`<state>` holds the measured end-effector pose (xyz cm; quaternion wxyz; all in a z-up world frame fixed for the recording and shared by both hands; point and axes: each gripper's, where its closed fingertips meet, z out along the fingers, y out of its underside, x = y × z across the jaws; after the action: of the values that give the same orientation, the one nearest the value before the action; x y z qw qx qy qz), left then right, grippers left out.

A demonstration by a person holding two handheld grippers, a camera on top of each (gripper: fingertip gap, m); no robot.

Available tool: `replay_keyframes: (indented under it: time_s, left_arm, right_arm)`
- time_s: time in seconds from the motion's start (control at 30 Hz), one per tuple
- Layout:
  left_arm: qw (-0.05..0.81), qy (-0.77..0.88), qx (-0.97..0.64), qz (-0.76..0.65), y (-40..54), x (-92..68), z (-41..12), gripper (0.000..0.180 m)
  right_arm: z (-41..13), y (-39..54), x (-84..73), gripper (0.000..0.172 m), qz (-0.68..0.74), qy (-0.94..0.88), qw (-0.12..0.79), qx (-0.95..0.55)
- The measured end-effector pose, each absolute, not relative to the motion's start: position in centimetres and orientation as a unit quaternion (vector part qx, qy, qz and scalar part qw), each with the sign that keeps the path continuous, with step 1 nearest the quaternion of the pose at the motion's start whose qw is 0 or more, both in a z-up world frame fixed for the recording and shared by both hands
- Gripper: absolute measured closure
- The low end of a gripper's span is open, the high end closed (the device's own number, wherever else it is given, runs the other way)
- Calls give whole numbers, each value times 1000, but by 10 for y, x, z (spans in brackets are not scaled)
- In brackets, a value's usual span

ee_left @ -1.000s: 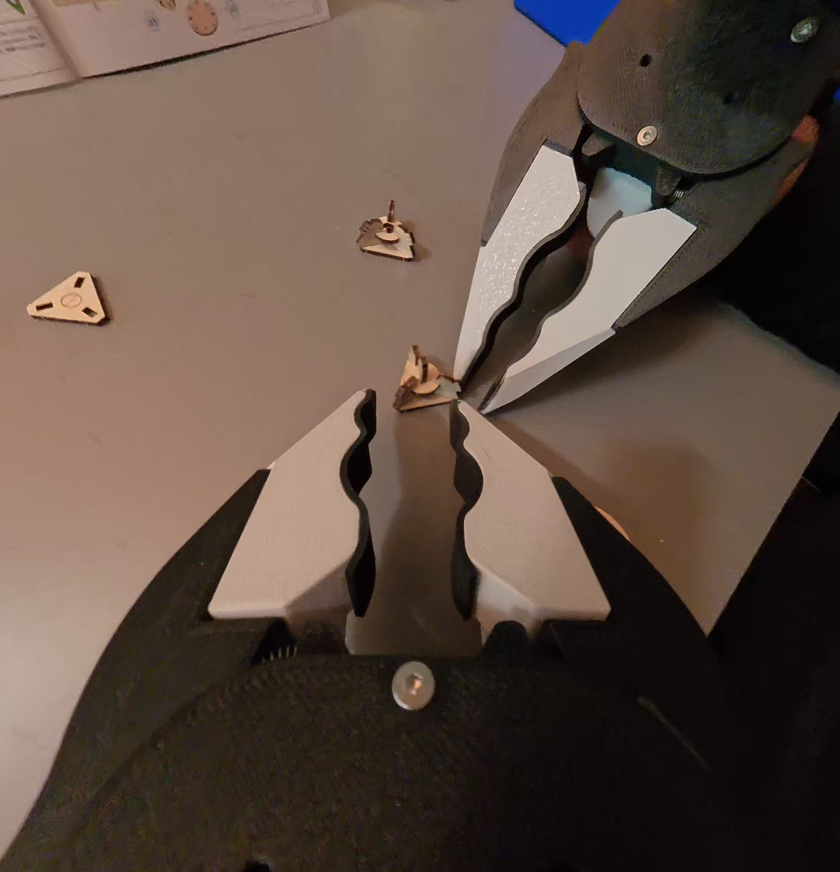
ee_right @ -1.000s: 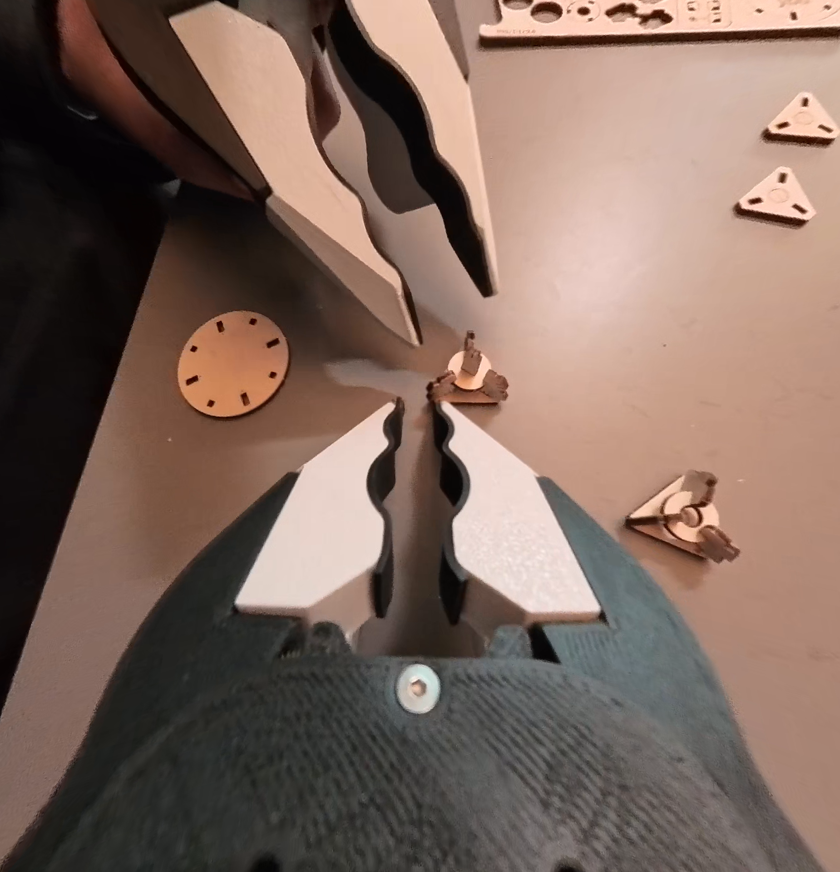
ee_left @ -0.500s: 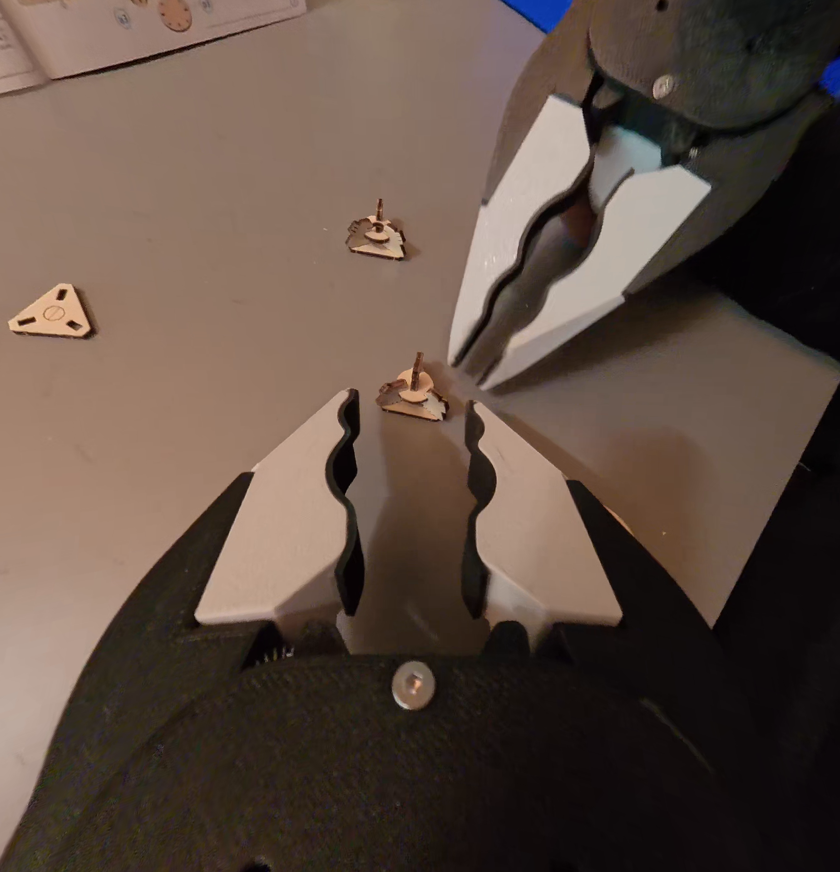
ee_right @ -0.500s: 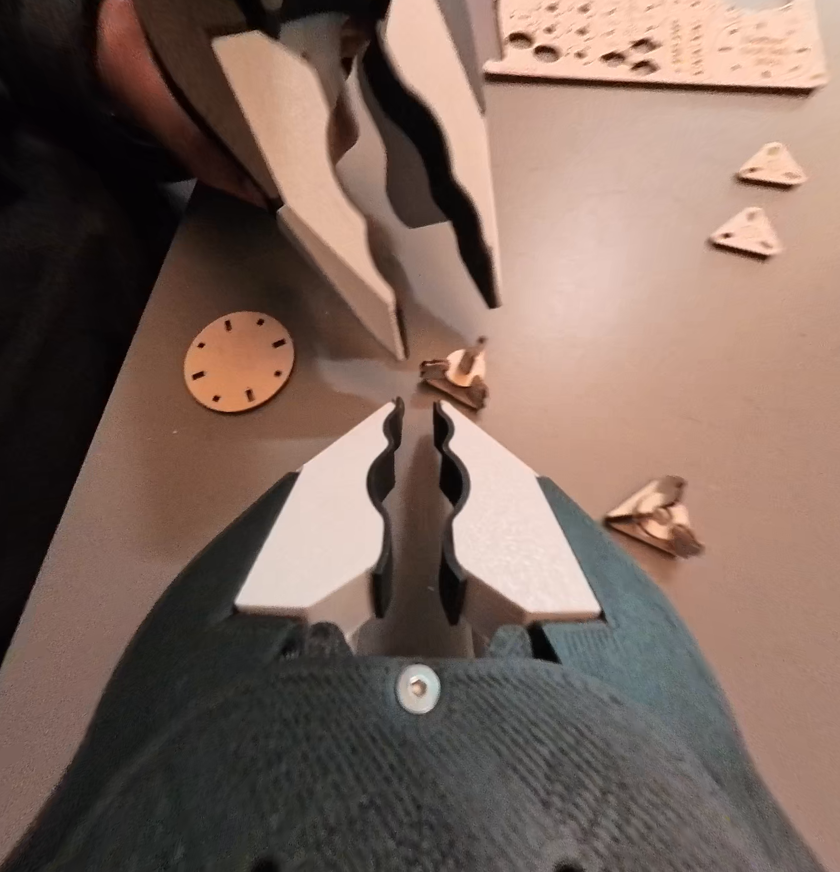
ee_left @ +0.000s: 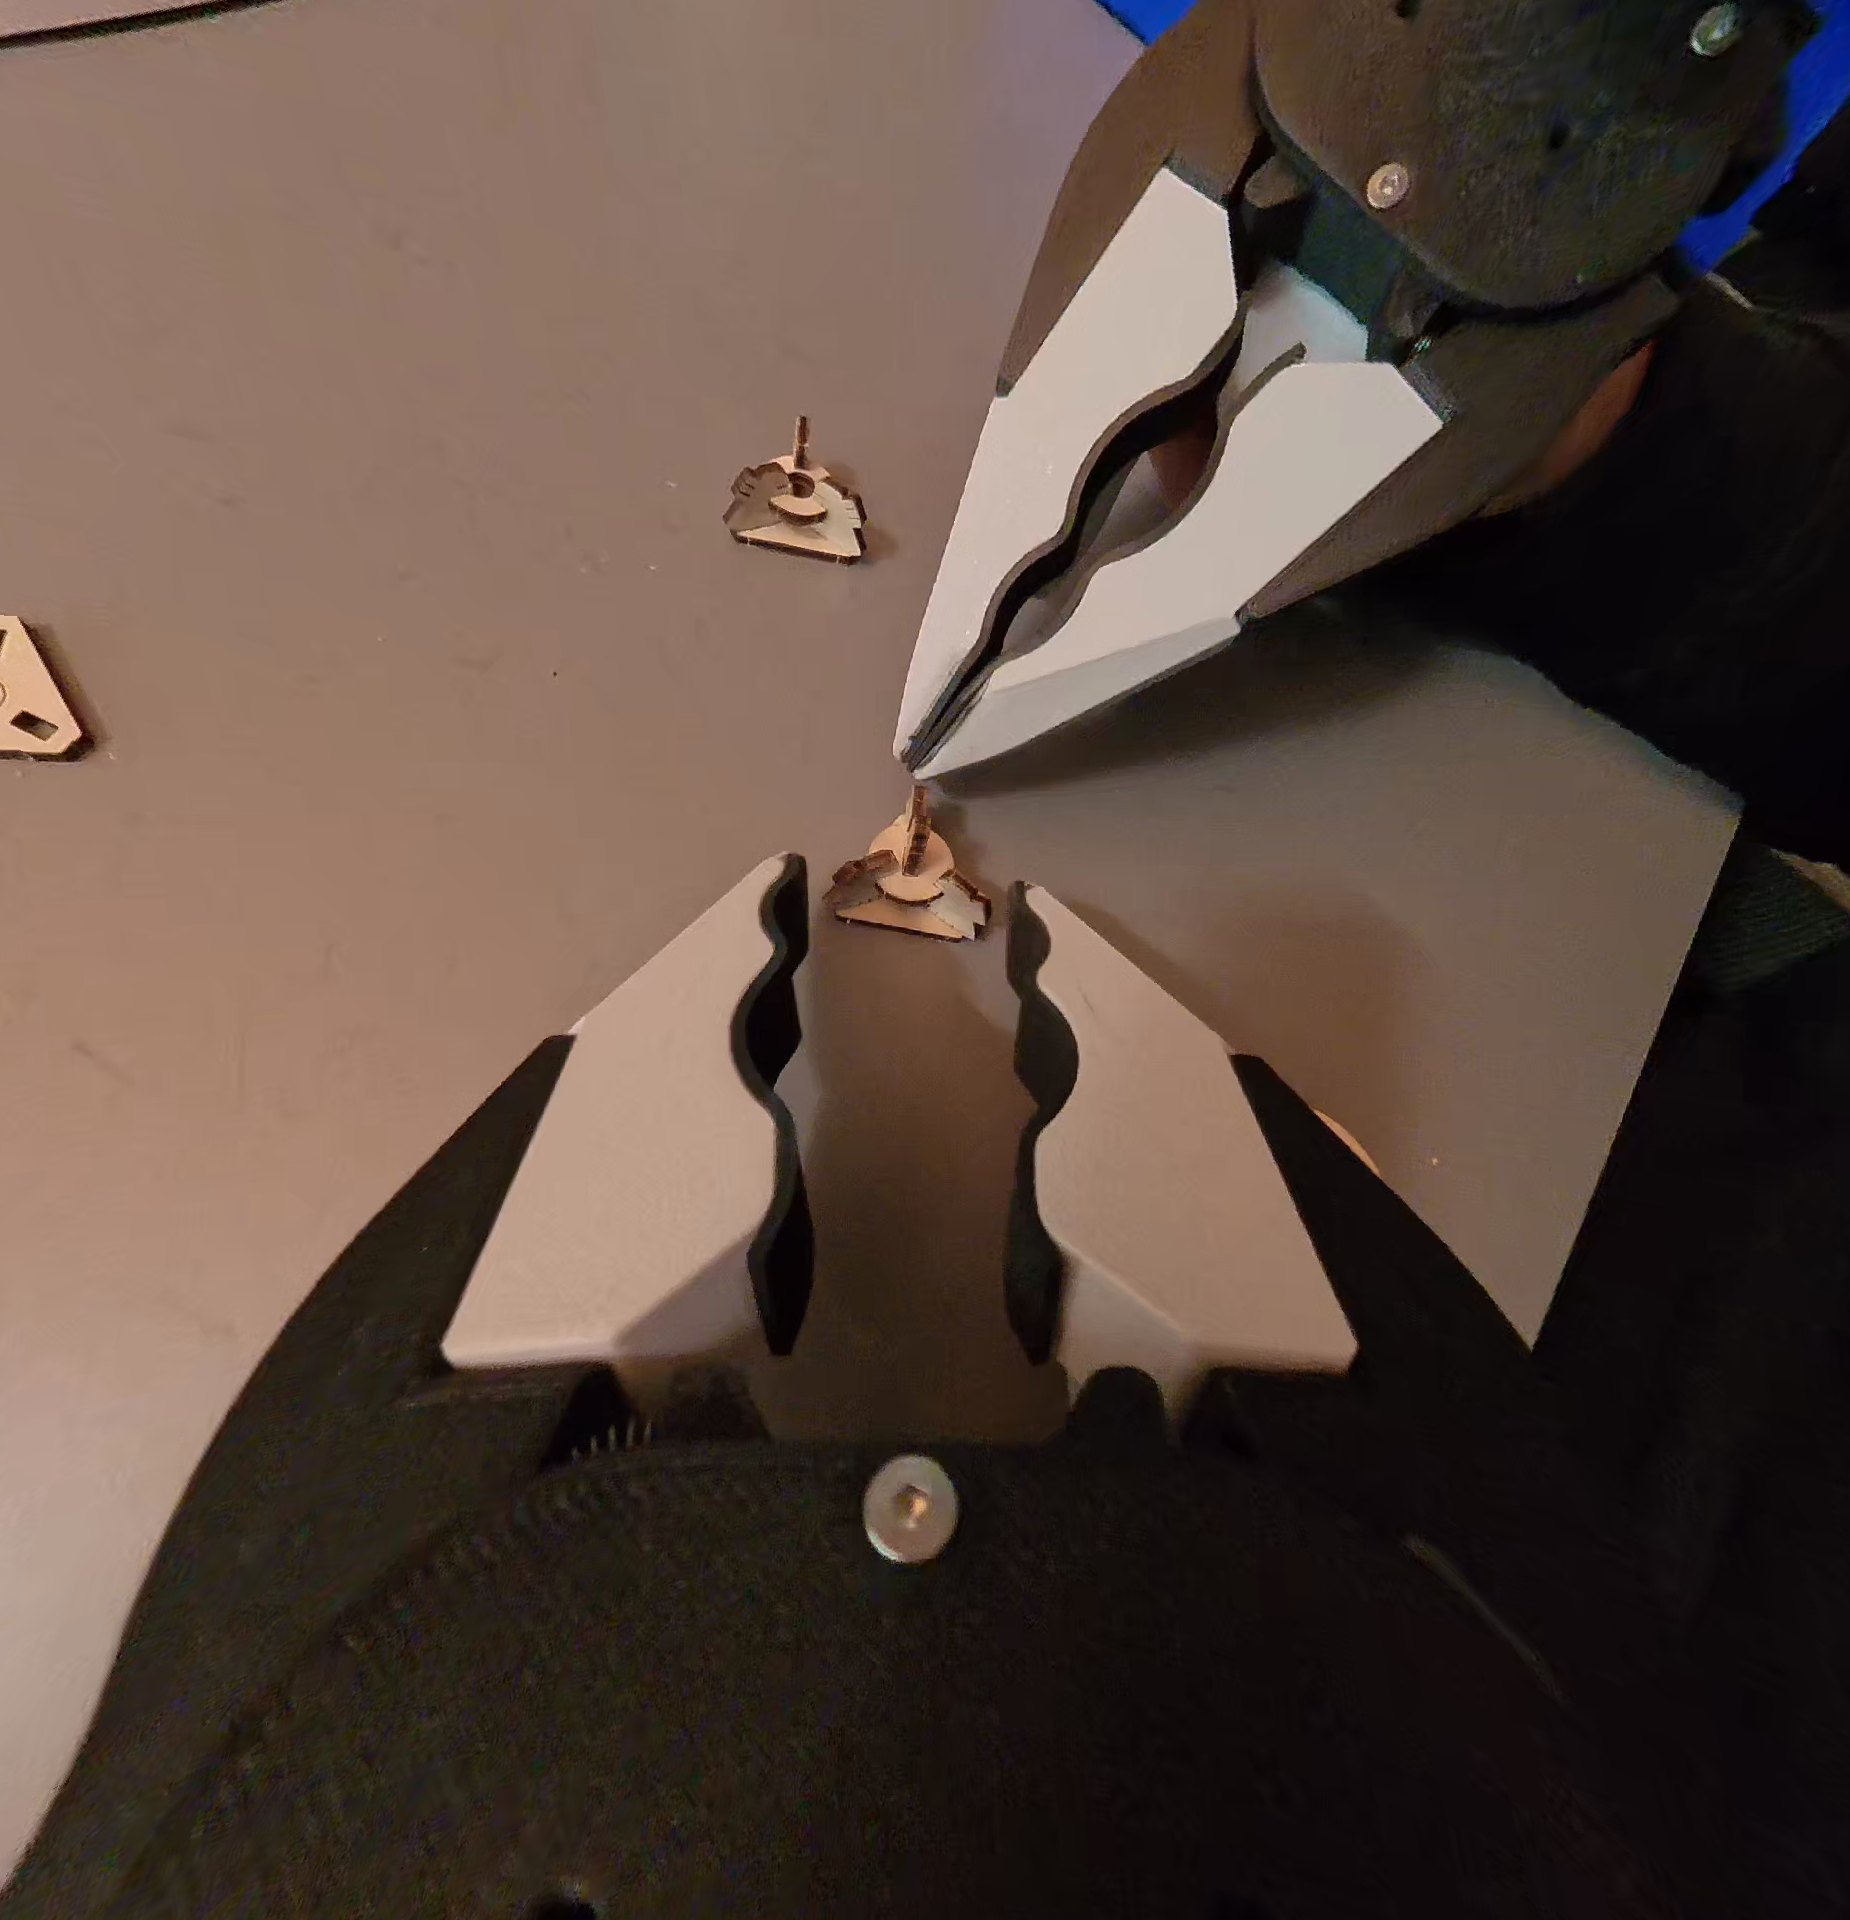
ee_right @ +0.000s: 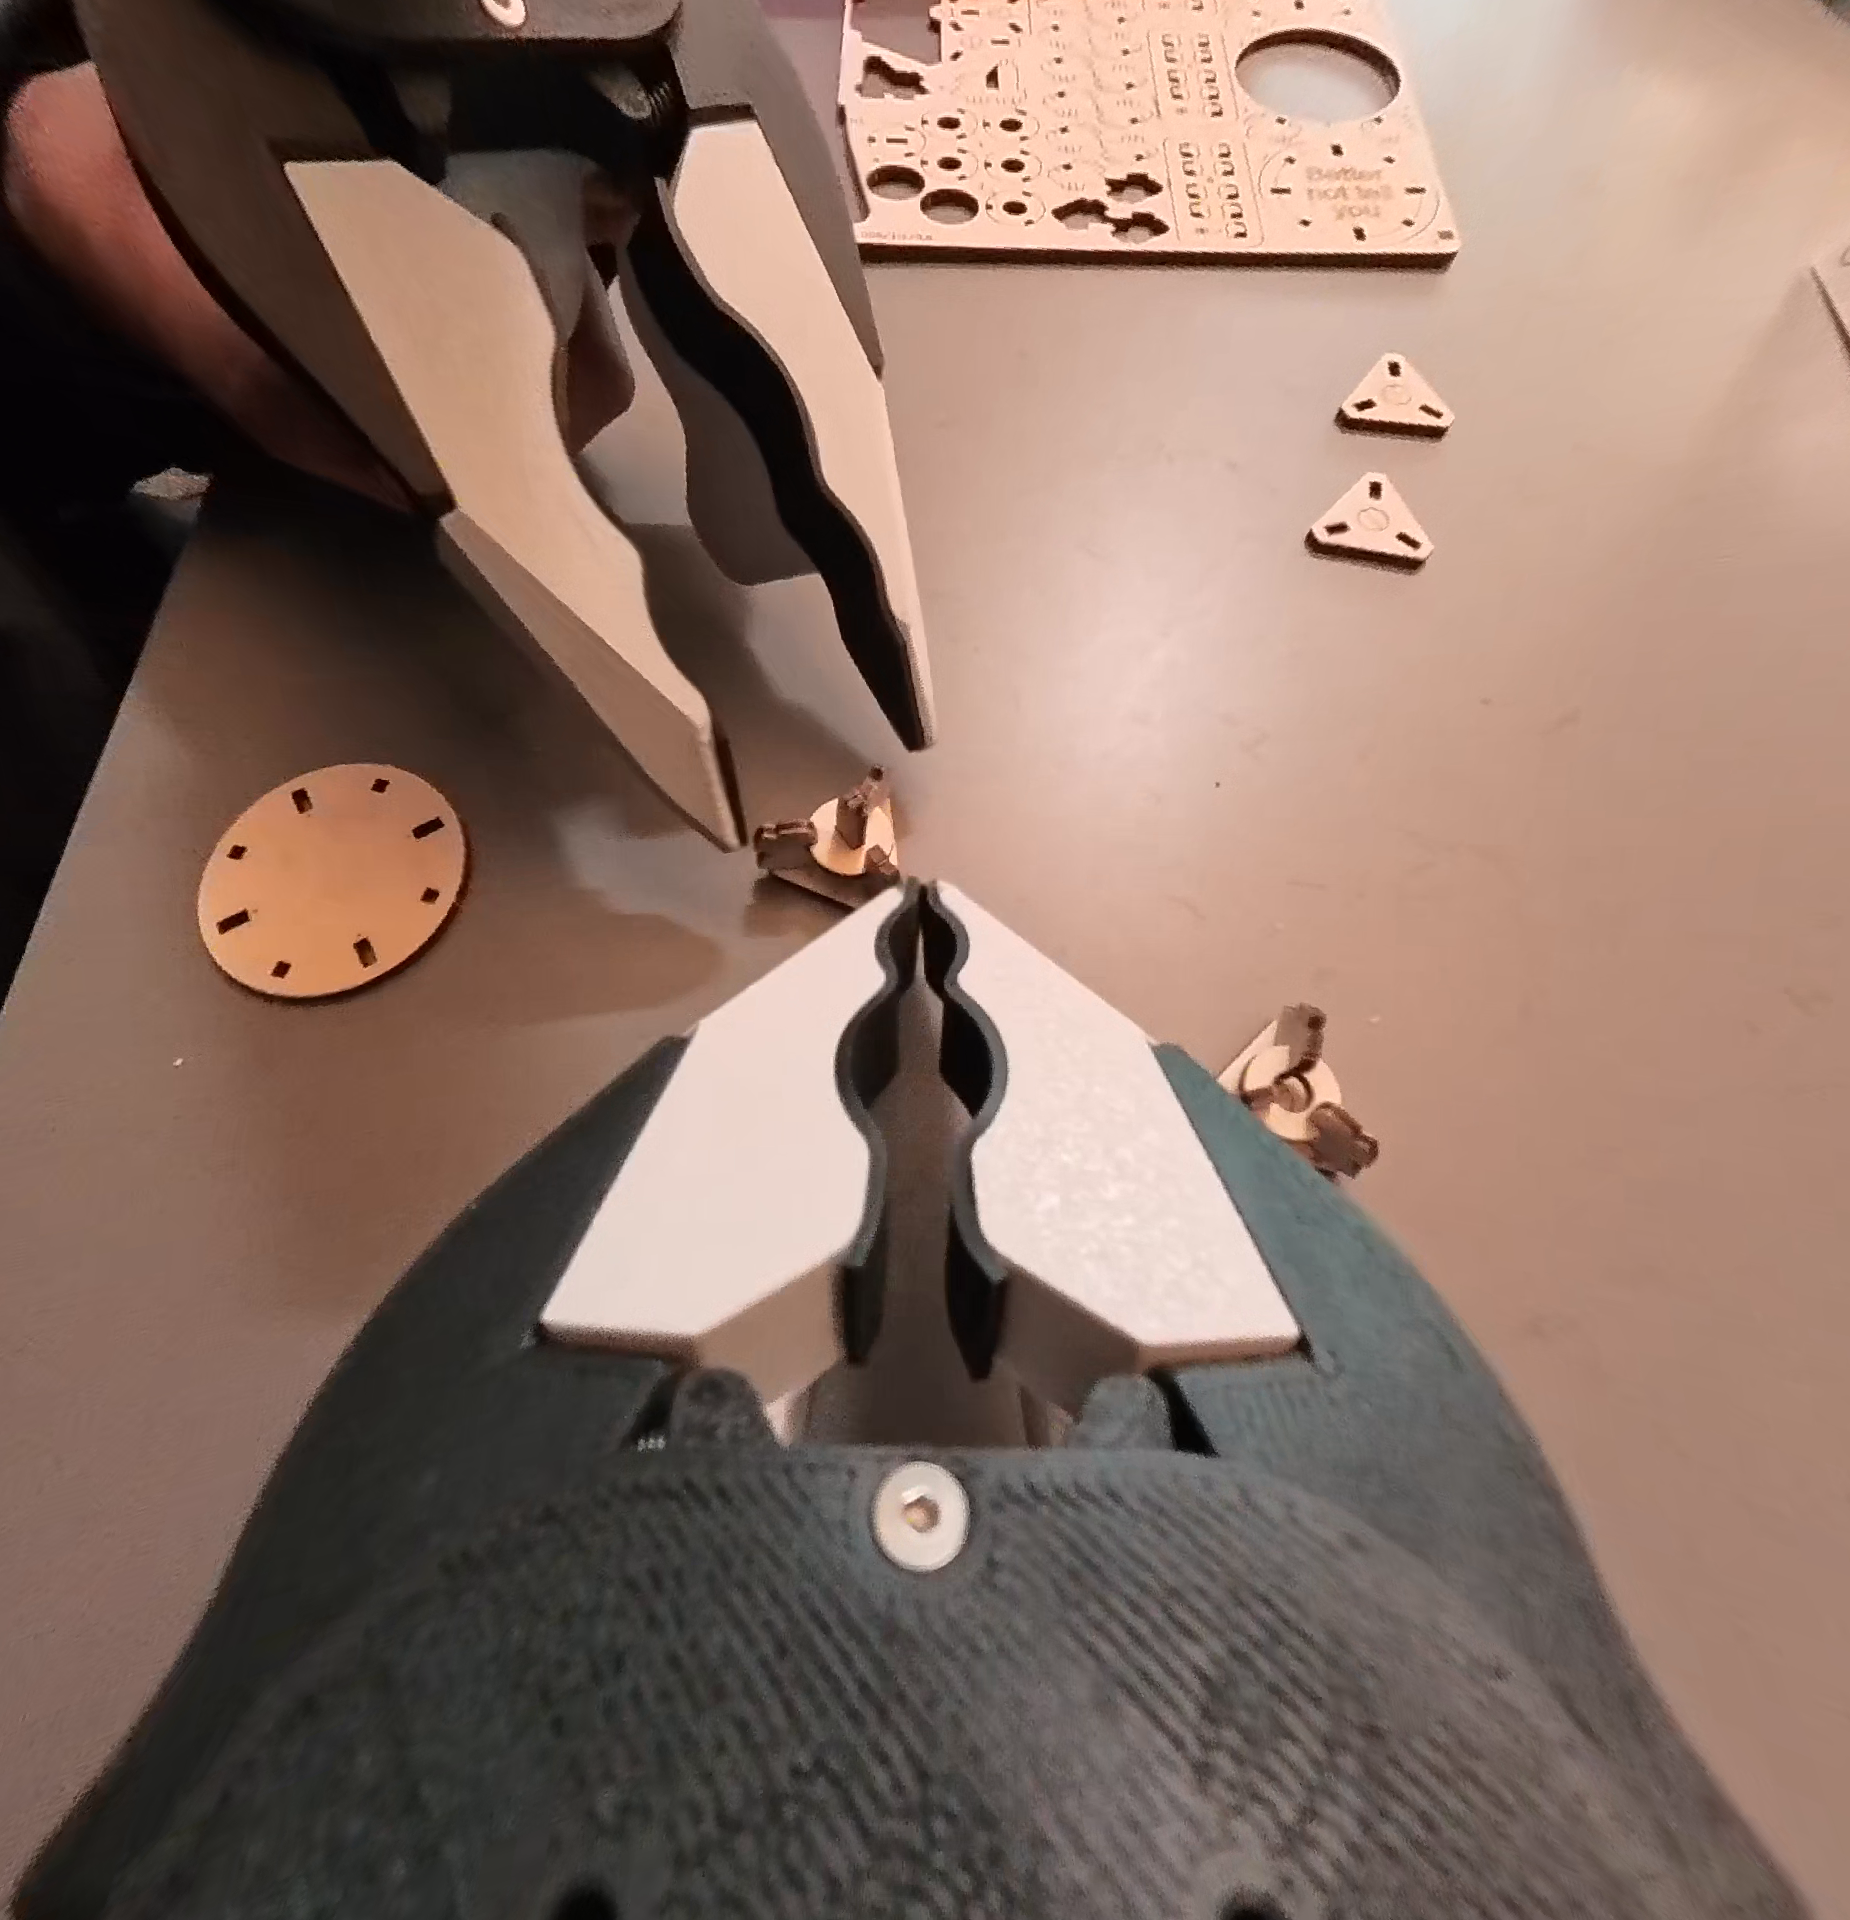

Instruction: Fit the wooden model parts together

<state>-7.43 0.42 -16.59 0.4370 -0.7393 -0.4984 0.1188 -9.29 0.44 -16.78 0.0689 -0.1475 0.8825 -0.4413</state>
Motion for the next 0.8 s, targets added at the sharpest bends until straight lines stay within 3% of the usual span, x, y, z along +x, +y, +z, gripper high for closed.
replay_keyframes:
  time_s: [0.07,0.8]
  left_arm:
    - [430,-498,-744,119,5,-74,-168,150]
    - [418,-491,-753,133,6,-74,-169,150]
  right_arm:
    - [-168,4,-93,172,-441,883,67,-149]
    - [-164,3,-90,172,-452,878,73,-140]
